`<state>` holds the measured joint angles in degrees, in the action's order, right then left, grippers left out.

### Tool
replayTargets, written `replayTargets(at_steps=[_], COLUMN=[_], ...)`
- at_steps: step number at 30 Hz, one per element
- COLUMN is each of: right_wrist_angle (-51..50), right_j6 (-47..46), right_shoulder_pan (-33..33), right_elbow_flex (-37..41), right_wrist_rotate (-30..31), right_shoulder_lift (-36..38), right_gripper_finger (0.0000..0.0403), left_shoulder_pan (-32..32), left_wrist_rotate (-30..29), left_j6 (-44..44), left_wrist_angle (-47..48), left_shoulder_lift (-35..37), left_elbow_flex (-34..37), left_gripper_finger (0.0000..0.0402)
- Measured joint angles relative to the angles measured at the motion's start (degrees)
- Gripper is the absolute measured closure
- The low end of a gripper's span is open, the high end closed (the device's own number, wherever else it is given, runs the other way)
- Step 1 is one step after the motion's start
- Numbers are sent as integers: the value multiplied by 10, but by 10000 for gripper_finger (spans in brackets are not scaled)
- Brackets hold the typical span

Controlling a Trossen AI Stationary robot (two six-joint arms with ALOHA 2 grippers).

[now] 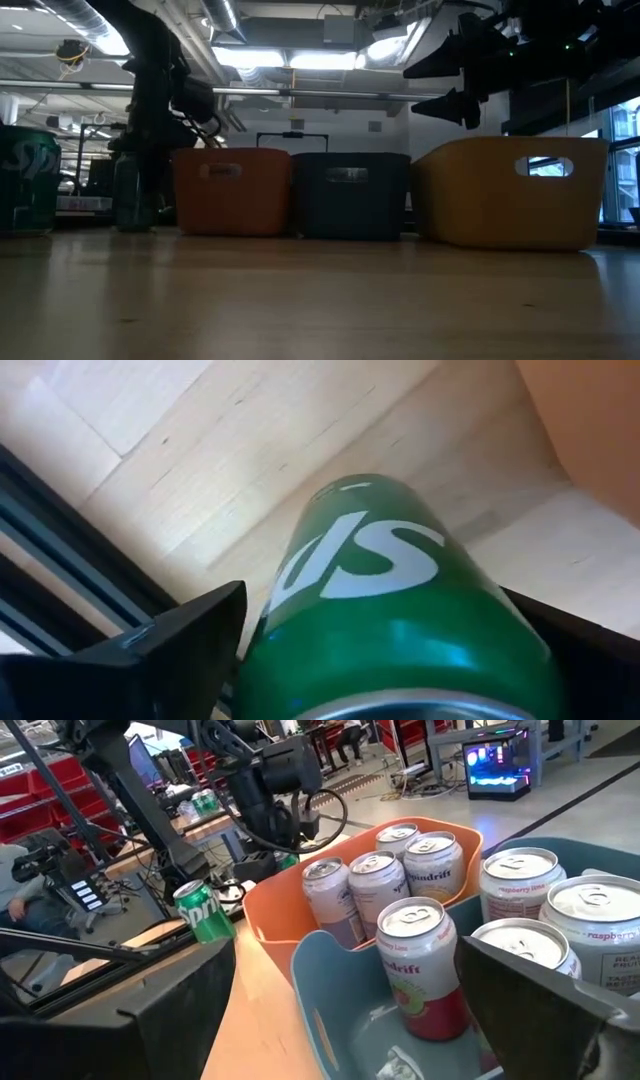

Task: Sort soda cans
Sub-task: Put the top green soda can into the yellow bin

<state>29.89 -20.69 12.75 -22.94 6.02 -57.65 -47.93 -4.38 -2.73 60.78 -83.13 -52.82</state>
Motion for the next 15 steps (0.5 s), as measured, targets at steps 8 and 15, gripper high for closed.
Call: replayTargets(at_steps=[8, 15], right_wrist_angle=[0, -2], right_j6=[0, 0], right_shoulder_pan=[0, 0], right_elbow_flex=[0, 0], right_wrist_rotate=[2, -3], right_shoulder_lift=[0, 0], right_gripper_finger=[27, 27], left_shoulder_pan=[2, 33], left_wrist_rotate=[-15, -37], left_j6=[28, 30], left_wrist_angle=[4, 51], left_shoulder_lift=[6, 66], left_elbow_flex=[0, -15], left_gripper_finger=[107, 107])
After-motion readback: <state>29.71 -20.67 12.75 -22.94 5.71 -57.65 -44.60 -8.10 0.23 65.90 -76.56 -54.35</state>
